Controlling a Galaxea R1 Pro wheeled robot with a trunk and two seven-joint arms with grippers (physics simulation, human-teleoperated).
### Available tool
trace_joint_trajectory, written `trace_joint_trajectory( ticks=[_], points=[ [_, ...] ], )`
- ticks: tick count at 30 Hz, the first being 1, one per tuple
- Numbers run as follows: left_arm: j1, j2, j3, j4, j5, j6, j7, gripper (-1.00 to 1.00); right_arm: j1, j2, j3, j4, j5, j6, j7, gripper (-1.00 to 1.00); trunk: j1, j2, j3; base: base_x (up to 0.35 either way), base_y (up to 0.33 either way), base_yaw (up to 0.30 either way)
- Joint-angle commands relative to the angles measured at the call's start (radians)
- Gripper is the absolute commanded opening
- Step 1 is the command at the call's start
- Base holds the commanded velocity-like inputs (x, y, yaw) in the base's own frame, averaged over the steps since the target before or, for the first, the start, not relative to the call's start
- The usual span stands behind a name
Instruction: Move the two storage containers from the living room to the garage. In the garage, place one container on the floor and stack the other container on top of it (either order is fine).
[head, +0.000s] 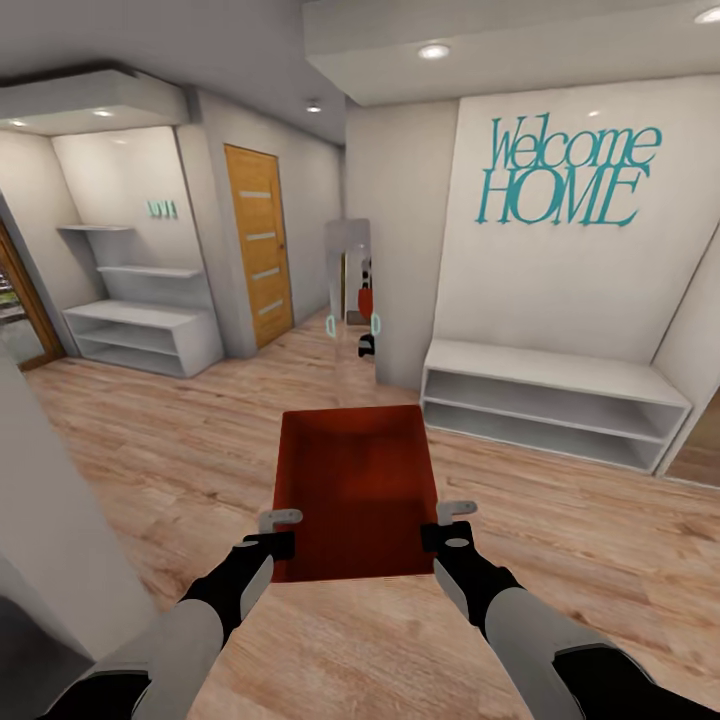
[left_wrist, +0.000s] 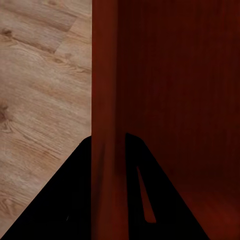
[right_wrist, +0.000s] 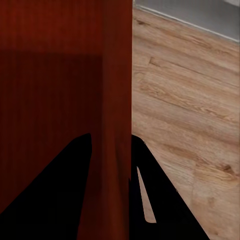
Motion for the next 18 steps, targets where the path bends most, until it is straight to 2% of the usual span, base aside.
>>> trace_joint_trajectory(
  ticks=[1, 18],
  points=[
    [-0.001, 0.031, -0.017, -0.005, 0.008, -0.020, 0.003, -1.00, -0.001, -0.012, 0.008, 0.004, -0.019, 0.005, -0.002, -1.00, 0.001, -0.002, -0.002, 0.322, 0.000, 0.000],
    [-0.001, 0.032, -0.017, -0.002, 0.008, -0.020, 0.003, -1.00, -0.001, -0.012, 0.008, 0.004, -0.019, 0.005, -0.002, -1.00, 0.001, -0.002, -0.002, 0.322, 0.000, 0.000]
  ],
)
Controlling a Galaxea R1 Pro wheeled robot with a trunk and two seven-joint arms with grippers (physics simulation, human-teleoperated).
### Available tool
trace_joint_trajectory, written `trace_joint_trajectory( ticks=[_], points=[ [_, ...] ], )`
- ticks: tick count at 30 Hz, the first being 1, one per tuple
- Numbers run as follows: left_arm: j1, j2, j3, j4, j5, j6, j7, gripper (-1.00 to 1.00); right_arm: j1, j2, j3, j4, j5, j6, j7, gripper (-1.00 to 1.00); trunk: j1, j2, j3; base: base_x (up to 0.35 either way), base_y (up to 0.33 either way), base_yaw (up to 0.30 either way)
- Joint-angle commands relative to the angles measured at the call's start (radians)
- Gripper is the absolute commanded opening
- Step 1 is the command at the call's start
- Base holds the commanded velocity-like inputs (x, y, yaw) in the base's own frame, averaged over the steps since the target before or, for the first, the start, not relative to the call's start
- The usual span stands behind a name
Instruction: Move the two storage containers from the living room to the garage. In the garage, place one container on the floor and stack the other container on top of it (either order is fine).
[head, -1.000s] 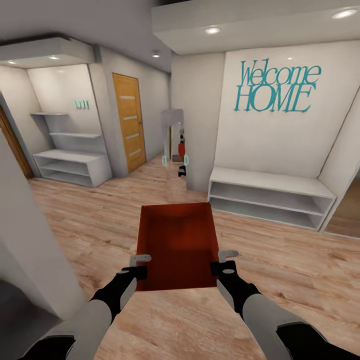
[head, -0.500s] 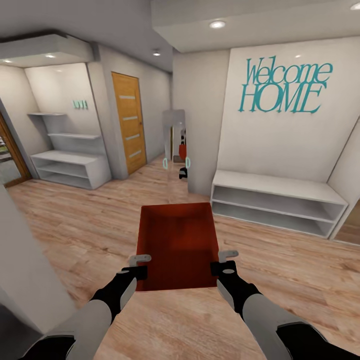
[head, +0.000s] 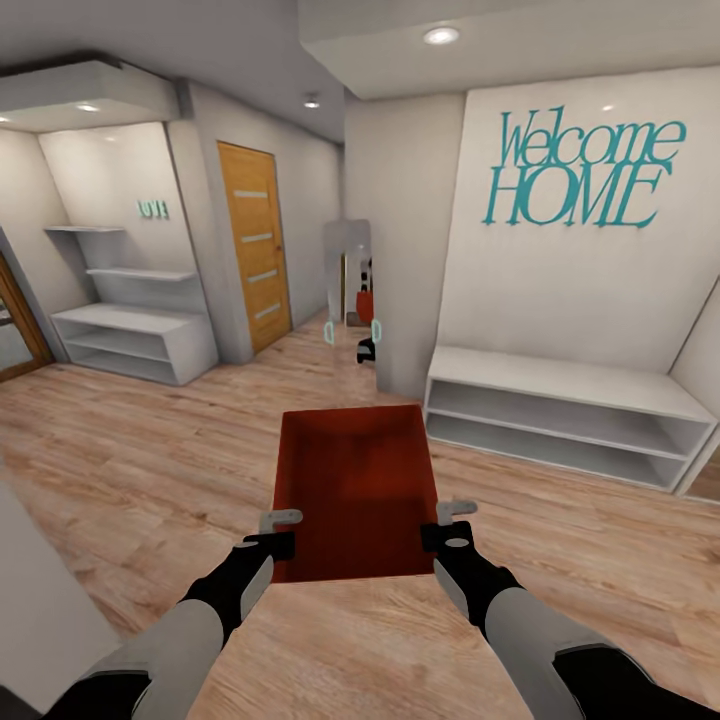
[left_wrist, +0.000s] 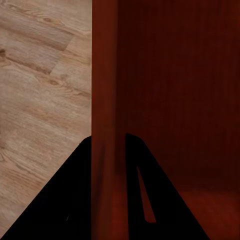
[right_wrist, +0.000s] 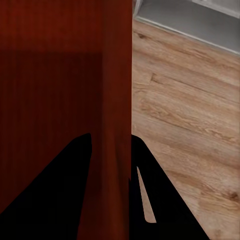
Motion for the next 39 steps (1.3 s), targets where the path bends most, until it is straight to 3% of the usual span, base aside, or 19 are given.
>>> trace_joint_trajectory(
  ticks=[1, 29, 39],
  points=[
    [0.000, 0.032, -0.018, -0.005, 0.007, -0.016, 0.003, -1.00, -0.001, -0.011, 0.006, 0.004, -0.019, 0.005, -0.002, -1.00, 0.001, -0.002, -0.002, 0.322, 0.000, 0.000],
    [0.000, 0.032, -0.018, -0.005, 0.007, -0.016, 0.003, -1.00, -0.001, -0.011, 0.006, 0.004, -0.019, 0.005, -0.003, -1.00, 0.001, -0.002, -0.002, 0.322, 0.000, 0.064],
    [0.000, 0.032, -0.019, -0.005, 0.007, -0.016, 0.003, -1.00, -0.001, -0.011, 0.006, 0.004, -0.019, 0.005, -0.003, -1.00, 0.001, -0.002, -0.002, 0.322, 0.000, 0.239]
  ],
)
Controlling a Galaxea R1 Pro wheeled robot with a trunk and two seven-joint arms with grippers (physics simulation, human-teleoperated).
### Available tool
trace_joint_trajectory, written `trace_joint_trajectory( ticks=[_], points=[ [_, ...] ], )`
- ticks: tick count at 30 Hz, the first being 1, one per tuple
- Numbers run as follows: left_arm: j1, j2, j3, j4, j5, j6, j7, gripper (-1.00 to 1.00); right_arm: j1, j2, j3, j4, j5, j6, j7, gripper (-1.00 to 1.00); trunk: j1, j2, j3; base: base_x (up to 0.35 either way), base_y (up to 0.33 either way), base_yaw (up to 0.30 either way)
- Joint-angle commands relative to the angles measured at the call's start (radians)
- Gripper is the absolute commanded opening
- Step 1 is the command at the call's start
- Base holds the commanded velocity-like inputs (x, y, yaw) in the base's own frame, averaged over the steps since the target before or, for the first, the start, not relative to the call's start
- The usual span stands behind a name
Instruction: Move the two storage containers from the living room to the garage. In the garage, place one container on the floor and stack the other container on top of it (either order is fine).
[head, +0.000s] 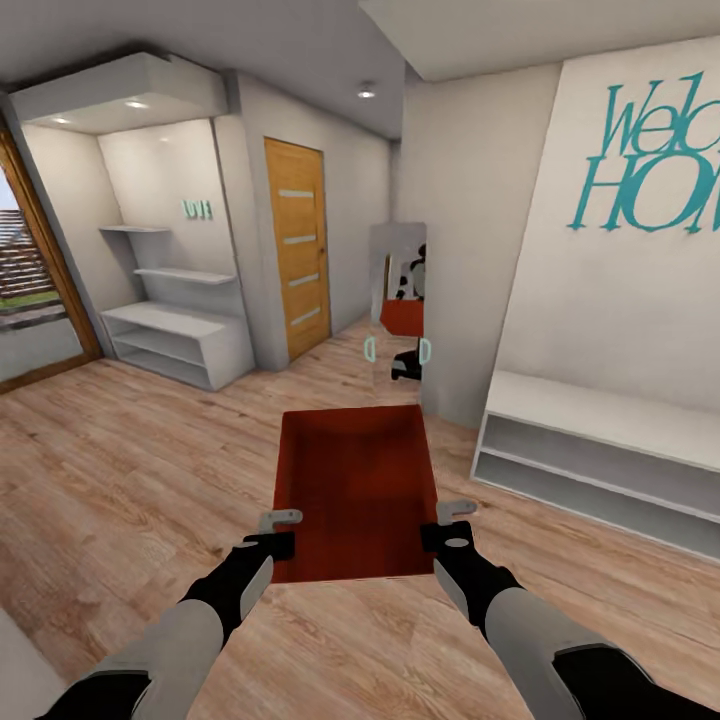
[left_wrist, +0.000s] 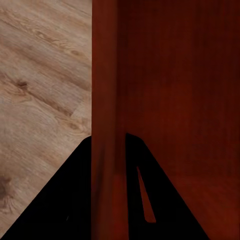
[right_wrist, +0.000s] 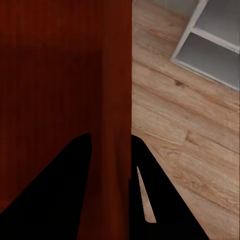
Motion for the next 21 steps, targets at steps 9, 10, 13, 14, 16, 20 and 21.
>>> trace_joint_trajectory(
  ticks=[9, 10, 13, 14, 16, 20, 21],
  points=[
    [-0.001, 0.032, -0.018, -0.004, 0.006, -0.016, 0.003, -1.00, -0.001, -0.012, 0.005, 0.003, -0.018, 0.005, -0.003, -1.00, 0.001, -0.002, -0.002, 0.322, 0.000, 0.269],
    [-0.001, 0.032, -0.018, -0.004, 0.006, -0.016, 0.003, -1.00, -0.001, -0.012, 0.005, 0.003, -0.018, 0.005, -0.003, -1.00, 0.001, -0.002, -0.002, 0.322, 0.000, 0.269],
    [-0.001, 0.032, -0.019, -0.004, 0.006, -0.016, 0.003, -1.00, -0.001, -0.012, 0.005, 0.003, -0.018, 0.005, -0.003, -1.00, 0.001, -0.002, -0.002, 0.322, 0.000, 0.252],
    [-0.001, 0.032, -0.019, -0.004, 0.006, -0.016, 0.003, -1.00, -0.001, -0.012, 0.005, 0.003, -0.018, 0.005, -0.003, -1.00, 0.001, -0.002, -0.002, 0.322, 0.000, 0.175],
    [-0.001, 0.032, -0.018, -0.004, 0.006, -0.016, 0.003, -1.00, -0.001, -0.012, 0.005, 0.003, -0.018, 0.005, -0.002, -1.00, 0.001, -0.002, -0.002, 0.322, 0.000, 0.092],
    [-0.001, 0.032, -0.019, -0.004, 0.006, -0.016, 0.003, -1.00, -0.001, -0.012, 0.005, 0.003, -0.018, 0.005, -0.003, -1.00, 0.001, -0.002, -0.002, 0.322, 0.000, 0.011],
    [-0.001, 0.033, -0.018, -0.004, 0.006, -0.016, 0.003, -1.00, -0.001, -0.012, 0.005, 0.003, -0.018, 0.005, -0.003, -1.00, 0.001, -0.002, -0.002, 0.322, 0.000, 0.004]
  ],
)
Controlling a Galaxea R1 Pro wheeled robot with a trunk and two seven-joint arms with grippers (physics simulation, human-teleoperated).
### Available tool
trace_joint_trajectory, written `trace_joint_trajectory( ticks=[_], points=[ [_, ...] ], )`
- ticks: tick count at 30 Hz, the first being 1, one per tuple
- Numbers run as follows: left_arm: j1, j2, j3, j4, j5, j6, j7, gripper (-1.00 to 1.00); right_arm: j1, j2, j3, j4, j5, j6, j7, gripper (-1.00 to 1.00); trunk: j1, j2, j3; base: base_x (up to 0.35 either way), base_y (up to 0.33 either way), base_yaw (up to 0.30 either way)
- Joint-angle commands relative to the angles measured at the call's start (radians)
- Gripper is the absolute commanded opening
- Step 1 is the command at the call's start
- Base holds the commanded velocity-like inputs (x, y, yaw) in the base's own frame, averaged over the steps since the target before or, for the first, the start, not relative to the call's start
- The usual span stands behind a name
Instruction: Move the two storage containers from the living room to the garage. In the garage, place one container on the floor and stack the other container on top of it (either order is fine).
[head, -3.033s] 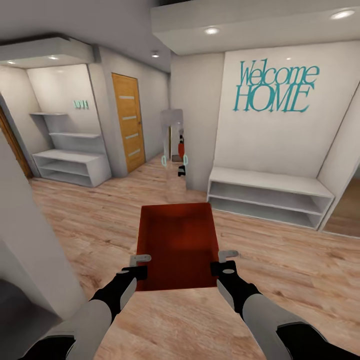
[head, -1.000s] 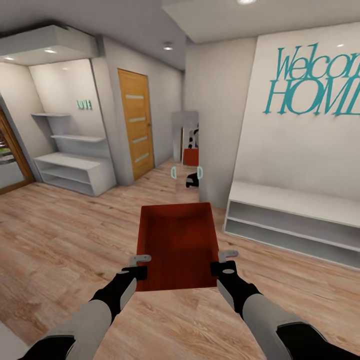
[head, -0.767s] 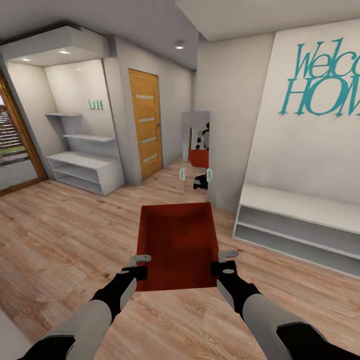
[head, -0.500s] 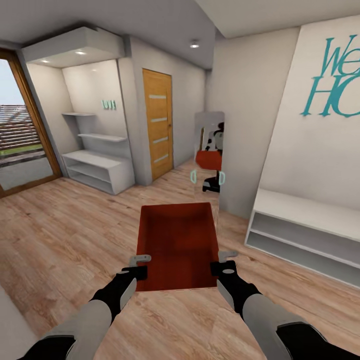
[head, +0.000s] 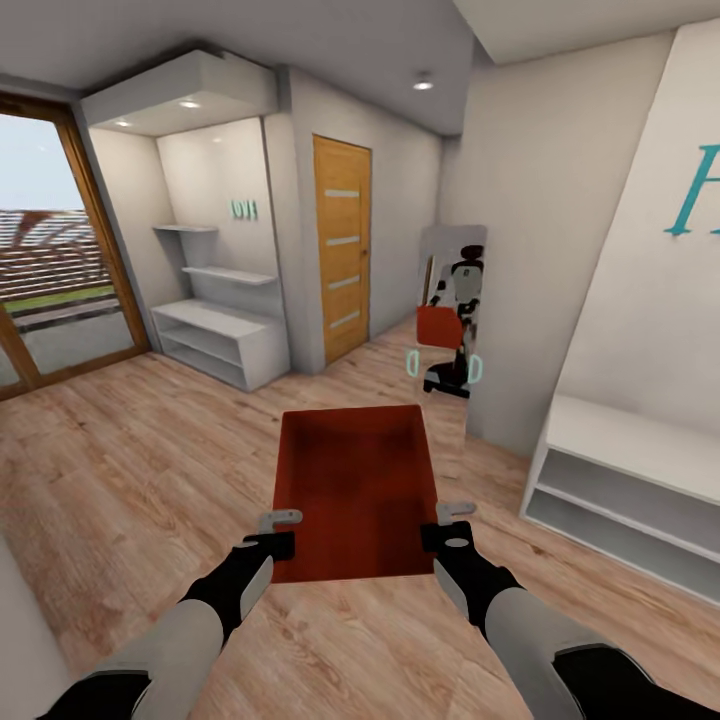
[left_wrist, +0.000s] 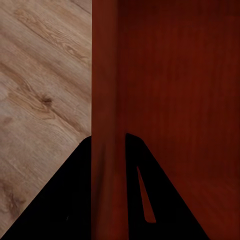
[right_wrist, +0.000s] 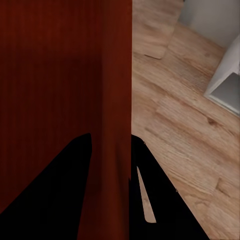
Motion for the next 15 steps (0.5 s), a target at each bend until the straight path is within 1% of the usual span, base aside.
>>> trace_joint_trajectory(
  ticks=[1, 15],
  points=[
    [0.000, 0.033, -0.018, -0.005, 0.006, -0.016, 0.003, -1.00, -0.001, -0.012, 0.005, 0.003, -0.018, 0.005, -0.002, -1.00, 0.001, -0.002, -0.002, 0.322, 0.000, 0.002],
    [0.000, 0.033, -0.018, -0.005, 0.006, -0.016, 0.003, -1.00, -0.001, -0.012, 0.005, 0.003, -0.018, 0.005, -0.002, -1.00, 0.001, -0.002, -0.002, 0.322, 0.000, 0.000]
  ],
)
